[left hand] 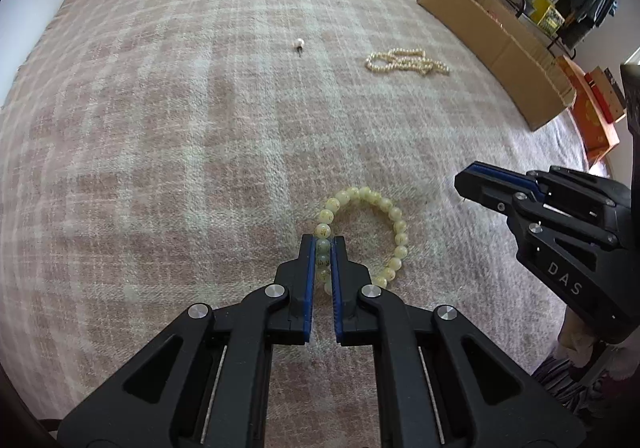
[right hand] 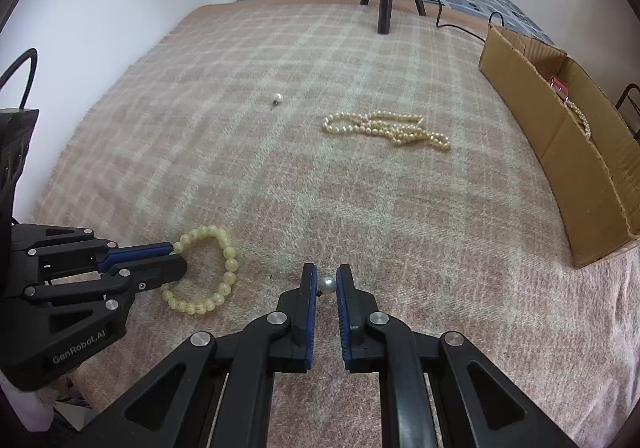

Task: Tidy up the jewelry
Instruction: 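Lift and carry the bracelet to the box with the left tool while the right tool carries the pearl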

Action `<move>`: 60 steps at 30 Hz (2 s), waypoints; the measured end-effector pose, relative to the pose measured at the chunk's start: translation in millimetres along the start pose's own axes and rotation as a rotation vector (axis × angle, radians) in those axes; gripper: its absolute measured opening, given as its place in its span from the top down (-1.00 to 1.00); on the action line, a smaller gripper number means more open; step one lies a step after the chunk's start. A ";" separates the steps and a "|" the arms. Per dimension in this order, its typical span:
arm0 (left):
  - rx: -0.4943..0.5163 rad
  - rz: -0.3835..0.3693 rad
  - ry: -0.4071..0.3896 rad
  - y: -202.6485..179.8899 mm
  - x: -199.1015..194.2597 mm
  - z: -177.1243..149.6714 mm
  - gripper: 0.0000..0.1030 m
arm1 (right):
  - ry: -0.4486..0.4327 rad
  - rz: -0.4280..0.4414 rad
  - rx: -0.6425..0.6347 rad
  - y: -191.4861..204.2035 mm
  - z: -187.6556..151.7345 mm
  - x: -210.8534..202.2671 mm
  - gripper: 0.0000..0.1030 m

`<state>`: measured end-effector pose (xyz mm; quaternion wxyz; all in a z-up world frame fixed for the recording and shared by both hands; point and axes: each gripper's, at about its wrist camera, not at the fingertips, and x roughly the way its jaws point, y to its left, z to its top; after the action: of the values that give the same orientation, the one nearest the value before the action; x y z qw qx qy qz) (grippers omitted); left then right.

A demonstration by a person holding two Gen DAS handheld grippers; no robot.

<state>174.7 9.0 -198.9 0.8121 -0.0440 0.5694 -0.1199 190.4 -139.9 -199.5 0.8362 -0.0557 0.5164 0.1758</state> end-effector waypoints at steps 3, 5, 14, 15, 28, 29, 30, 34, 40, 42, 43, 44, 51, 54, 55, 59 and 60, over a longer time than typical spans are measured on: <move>-0.026 -0.024 -0.026 4.0 -10.8 5.0 0.90 | -0.024 0.002 -0.001 -0.6 1.1 -9.8 0.85; -0.032 -0.035 -0.044 4.4 -18.8 7.4 0.90 | -0.039 0.006 0.008 -3.0 1.7 -16.3 0.85; -0.051 -0.088 -0.092 5.0 -42.0 21.9 0.90 | -0.090 0.022 0.051 -20.5 3.6 -43.3 0.85; -0.052 -0.089 -0.097 4.5 -44.2 23.0 0.90 | -0.097 0.023 0.056 -23.2 3.7 -46.9 0.85; -0.032 -0.137 -0.151 -16.2 -61.3 40.5 0.90 | -0.143 0.012 0.103 -52.3 0.0 -72.3 0.85; -0.030 -0.141 -0.153 -18.9 -62.0 42.6 0.90 | -0.148 0.010 0.106 -54.7 -0.6 -74.9 0.85; -0.028 -0.147 -0.154 -22.0 -62.7 44.7 0.90 | -0.152 0.007 0.109 -56.6 -0.9 -76.7 0.85; -0.004 -0.169 -0.167 -38.9 -65.6 55.4 0.90 | -0.170 -0.003 0.126 -67.8 -2.5 -85.4 0.85; 0.029 -0.193 -0.191 -63.2 -70.4 74.9 0.90 | -0.198 -0.023 0.163 -91.0 -5.0 -100.2 0.85; 0.038 -0.198 -0.197 -70.5 -70.4 82.5 0.90 | -0.204 -0.028 0.180 -99.5 -6.5 -103.7 0.85; 0.039 -0.201 -0.200 -73.2 -70.2 85.7 0.90 | -0.206 -0.030 0.188 -103.8 -7.1 -105.5 0.85; 0.042 -0.204 -0.202 -76.3 -69.9 89.3 0.90 | -0.209 -0.033 0.195 -107.7 -7.4 -107.3 0.85; 0.067 -0.224 -0.214 -100.9 -65.6 113.0 0.90 | -0.237 -0.054 0.234 -133.8 -4.9 -120.7 0.85; 0.078 -0.234 -0.224 -111.5 -65.0 125.3 0.90 | -0.250 -0.063 0.249 -145.7 -1.5 -126.8 0.85; 0.084 -0.236 -0.229 -115.8 -65.3 130.3 0.90 | -0.254 -0.067 0.253 -149.5 -0.3 -129.0 0.85; 0.106 -0.246 -0.243 -135.0 -65.6 148.2 0.90 | -0.269 -0.090 0.262 -164.7 6.3 -135.4 0.85; 0.114 -0.247 -0.246 -140.5 -64.9 152.8 0.90 | -0.270 -0.095 0.264 -168.6 8.1 -136.3 0.85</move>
<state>276.3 -120.9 -57.2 0.8559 -0.0818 0.4482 -0.2448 201.3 -327.0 -90.3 0.9054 0.0544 0.4147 0.0726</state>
